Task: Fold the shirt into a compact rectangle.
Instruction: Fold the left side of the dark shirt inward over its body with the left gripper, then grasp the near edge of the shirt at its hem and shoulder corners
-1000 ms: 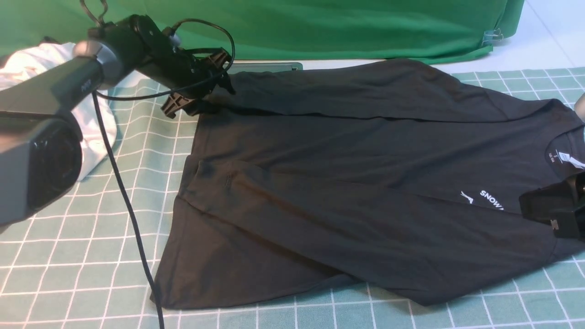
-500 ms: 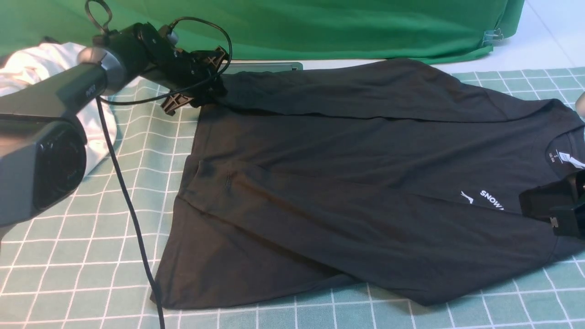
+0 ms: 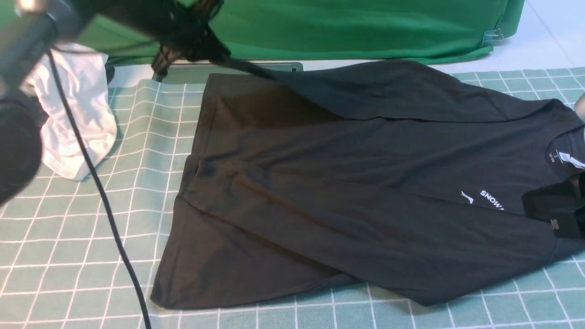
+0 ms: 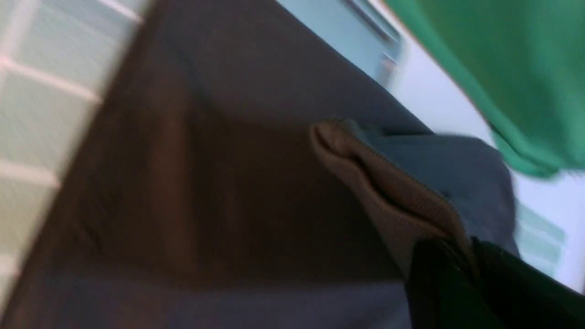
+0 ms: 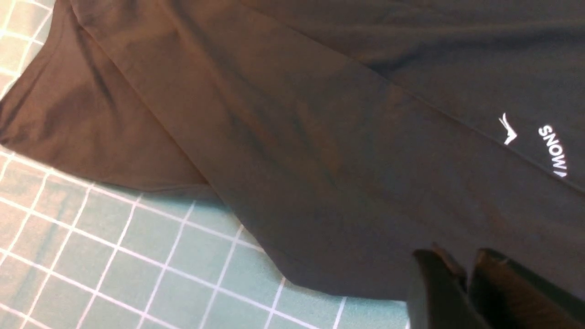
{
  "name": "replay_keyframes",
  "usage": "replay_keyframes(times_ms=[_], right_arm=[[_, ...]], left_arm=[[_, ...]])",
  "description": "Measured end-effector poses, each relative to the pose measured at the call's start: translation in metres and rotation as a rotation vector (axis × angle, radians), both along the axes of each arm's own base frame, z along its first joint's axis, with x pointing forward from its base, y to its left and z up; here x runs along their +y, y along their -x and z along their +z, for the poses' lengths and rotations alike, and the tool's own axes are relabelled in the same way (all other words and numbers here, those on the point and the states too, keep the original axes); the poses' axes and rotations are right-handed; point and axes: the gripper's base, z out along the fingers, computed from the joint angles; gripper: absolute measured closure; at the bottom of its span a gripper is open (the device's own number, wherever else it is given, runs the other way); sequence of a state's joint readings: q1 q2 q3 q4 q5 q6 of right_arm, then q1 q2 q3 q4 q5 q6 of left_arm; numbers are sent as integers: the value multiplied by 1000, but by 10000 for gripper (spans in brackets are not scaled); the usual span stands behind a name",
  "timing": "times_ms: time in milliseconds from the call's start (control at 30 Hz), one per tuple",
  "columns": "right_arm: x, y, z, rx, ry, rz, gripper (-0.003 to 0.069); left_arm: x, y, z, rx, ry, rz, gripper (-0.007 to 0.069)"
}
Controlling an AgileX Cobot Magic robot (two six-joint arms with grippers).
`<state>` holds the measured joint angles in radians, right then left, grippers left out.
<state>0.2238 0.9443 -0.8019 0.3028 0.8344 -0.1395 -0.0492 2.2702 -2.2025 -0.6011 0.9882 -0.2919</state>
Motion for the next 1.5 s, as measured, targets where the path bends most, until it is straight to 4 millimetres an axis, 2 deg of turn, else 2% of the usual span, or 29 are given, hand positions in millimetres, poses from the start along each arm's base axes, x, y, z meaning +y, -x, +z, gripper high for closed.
replay_keyframes(times_ms=[100, 233, 333, 533, 567, 633, 800, 967, 1067, 1200, 1400, 1500], right_arm=[[0, 0, 0, -1, 3, 3, 618], [0, 0, 0, -4, 11, 6, 629], [-1, 0, 0, -5, 19, 6, 629], [-2, 0, -1, -9, 43, 9, 629], [-2, 0, -1, -9, 43, 9, 629], [-3, 0, 0, -11, 49, 9, 629], [-3, 0, -1, -10, 53, 10, 629], [-3, 0, -1, -12, 55, 13, 628], [-3, 0, -1, -14, 57, 16, 628], [-3, 0, -1, -16, 61, 21, 625], [-3, 0, -1, -21, 69, 31, 621], [-3, 0, -1, -21, 69, 31, 620]], left_arm=[[1, 16, 22, 33, -23, -33, 605], [3, 34, 37, 81, -121, -81, 605], [0, 45, 37, 119, -170, -76, 605], [-32, 85, 10, 269, -254, -169, 605], [-33, 87, 9, 271, -267, -172, 605], [-36, 100, -9, 339, -366, -183, 605], [-26, 106, -41, 408, -485, -135, 605], [-25, 104, -51, 420, -509, -135, 595], [-25, 104, -54, 428, -515, -134, 561], [-21, 105, -51, 449, -557, -143, 431], [-20, 111, -23, 379, -556, -162, 214], [-22, 124, -10, 355, -516, -182, 168]])
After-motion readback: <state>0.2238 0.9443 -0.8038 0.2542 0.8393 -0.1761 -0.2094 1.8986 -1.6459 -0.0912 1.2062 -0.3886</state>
